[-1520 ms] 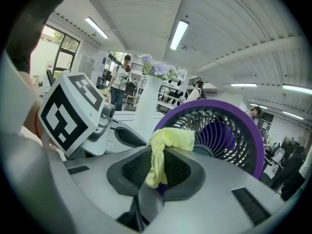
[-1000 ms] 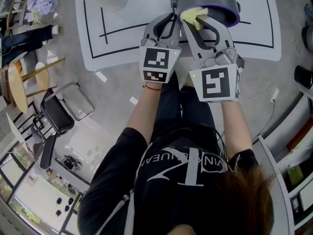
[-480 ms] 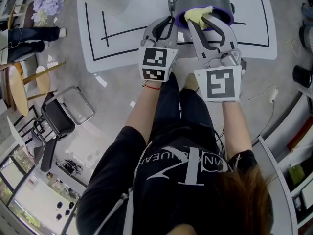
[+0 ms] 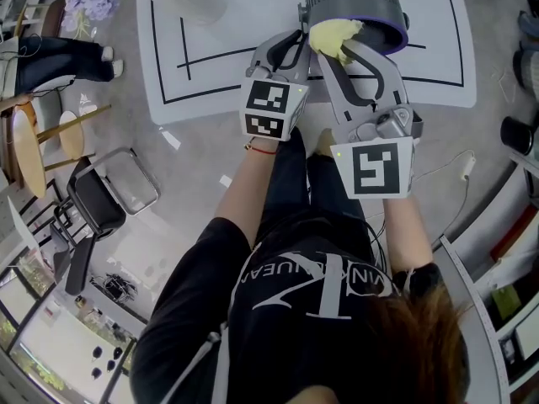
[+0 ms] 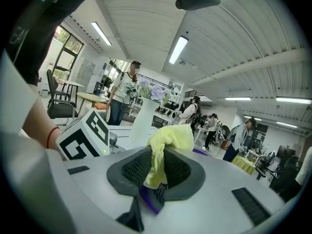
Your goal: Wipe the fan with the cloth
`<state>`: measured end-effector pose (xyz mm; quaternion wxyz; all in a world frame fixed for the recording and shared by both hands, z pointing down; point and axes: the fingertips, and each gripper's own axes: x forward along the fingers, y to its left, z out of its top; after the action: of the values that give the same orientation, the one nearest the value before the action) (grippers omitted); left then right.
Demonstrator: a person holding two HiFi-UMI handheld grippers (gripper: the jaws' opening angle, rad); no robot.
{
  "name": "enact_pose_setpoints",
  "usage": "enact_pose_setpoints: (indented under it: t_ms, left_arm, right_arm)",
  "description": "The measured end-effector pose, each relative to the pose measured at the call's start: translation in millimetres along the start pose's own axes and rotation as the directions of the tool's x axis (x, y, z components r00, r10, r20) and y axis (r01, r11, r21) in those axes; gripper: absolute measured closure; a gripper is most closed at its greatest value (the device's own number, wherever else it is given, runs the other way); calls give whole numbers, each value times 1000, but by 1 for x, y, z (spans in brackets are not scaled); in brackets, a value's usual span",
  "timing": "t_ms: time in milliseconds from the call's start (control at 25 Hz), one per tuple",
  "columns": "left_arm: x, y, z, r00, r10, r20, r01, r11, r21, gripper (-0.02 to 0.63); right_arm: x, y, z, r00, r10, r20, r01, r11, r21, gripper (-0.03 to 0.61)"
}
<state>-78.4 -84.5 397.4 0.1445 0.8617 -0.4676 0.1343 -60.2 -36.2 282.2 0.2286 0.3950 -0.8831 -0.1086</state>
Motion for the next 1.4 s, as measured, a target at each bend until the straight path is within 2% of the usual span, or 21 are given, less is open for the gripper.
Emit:
enact_pose_setpoints:
  t_ms: [120, 200, 280, 400, 480, 680, 840, 1000, 1400]
  left_arm:
    - [-1, -1, -2, 999, -38, -3, 38, 999, 15, 562]
    - [-3, -6, -1, 997, -73, 7, 73, 997, 29, 513]
    - [-8, -5, 0, 997, -79, 18, 79, 996, 31, 503]
    - [-21, 7, 4, 999, -36, 39, 35, 999, 32, 522]
    - [-30, 19, 7, 999, -4, 50, 3, 1000, 27, 566]
    - [-45, 42, 20, 997, 33, 74, -35, 999, 28, 609]
    - [-49, 48, 29, 996, 21, 87, -24, 999, 39, 609]
    - [-51, 51, 31, 996, 8, 94, -12, 999, 42, 609]
    - [-50, 50, 46, 994, -10, 113, 4, 999, 54, 609]
  right_arm:
    - [11, 8, 12, 1000, 17, 22, -17, 1000, -7, 512]
    - [19, 9, 19, 1000, 17, 24, -17, 1000, -9, 512]
    - [26, 7, 24, 1000, 6, 11, -6, 1000, 4, 512]
    - [36, 9, 28, 1000, -13, -25, 14, 999, 33, 511]
    - [43, 12, 29, 998, -24, -49, 26, 999, 36, 512]
    - [53, 15, 25, 989, -69, -132, 69, 998, -4, 511]
    - [59, 16, 22, 972, -114, -208, 98, 991, -87, 509]
    - [61, 12, 19, 956, -165, -242, 138, 983, -124, 509]
    - [55, -10, 23, 946, -210, -246, 187, 976, -114, 508]
